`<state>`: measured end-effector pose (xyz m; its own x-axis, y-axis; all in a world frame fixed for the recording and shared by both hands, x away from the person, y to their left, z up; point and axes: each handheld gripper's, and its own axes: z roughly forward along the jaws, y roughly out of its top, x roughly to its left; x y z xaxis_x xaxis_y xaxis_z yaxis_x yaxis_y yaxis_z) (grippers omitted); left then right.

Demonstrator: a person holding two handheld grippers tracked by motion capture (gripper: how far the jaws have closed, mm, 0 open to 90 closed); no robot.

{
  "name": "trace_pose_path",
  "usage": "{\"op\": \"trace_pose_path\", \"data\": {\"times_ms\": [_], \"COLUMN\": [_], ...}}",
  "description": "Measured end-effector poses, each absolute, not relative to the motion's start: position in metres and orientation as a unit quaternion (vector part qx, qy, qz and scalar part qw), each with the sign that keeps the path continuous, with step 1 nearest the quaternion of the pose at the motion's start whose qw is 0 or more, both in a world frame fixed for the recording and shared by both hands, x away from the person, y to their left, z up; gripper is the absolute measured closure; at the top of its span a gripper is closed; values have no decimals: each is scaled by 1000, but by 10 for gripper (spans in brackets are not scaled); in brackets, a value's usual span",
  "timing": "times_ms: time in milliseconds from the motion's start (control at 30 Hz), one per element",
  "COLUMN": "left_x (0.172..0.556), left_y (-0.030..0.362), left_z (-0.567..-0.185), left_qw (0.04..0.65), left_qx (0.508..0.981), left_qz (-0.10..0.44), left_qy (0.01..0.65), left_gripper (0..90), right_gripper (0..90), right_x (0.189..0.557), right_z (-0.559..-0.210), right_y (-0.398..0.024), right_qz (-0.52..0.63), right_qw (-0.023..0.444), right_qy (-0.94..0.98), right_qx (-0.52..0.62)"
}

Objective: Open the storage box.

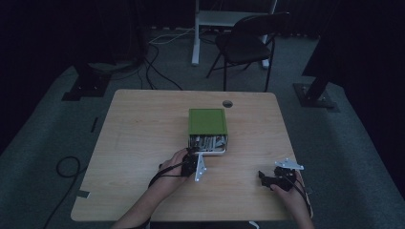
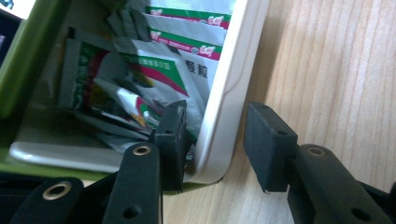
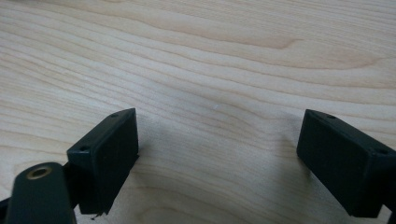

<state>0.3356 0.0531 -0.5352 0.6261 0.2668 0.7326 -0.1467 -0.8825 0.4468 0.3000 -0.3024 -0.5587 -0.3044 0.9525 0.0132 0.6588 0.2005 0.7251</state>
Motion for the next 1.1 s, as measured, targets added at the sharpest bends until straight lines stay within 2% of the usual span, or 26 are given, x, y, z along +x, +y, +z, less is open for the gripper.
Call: {"op": "trace_pose_path", "data": {"times_ms": [433, 700, 833, 1100], "left_x": [338, 339, 340, 338], "left_y": [44, 42, 44, 40], "left_z": [-541, -541, -542, -542], "left_qw": [209, 200, 215, 198], "left_qx": [863, 864, 864, 863], "left_qz": [460, 462, 455, 464], "left_qy": [21, 19, 25, 10], "left_gripper": [658, 670, 665, 685], "right_gripper": [123, 124, 124, 123], "right_x": [300, 300, 300, 300], "right_z": [-559, -559, -559, -559], "right_y": [-302, -302, -302, -303], "right_qz": [322, 322, 322, 319], "right_qw": [228, 228, 228, 232], "right_qy": [740, 740, 741, 736], "right_qx": [544, 544, 544, 550]}}
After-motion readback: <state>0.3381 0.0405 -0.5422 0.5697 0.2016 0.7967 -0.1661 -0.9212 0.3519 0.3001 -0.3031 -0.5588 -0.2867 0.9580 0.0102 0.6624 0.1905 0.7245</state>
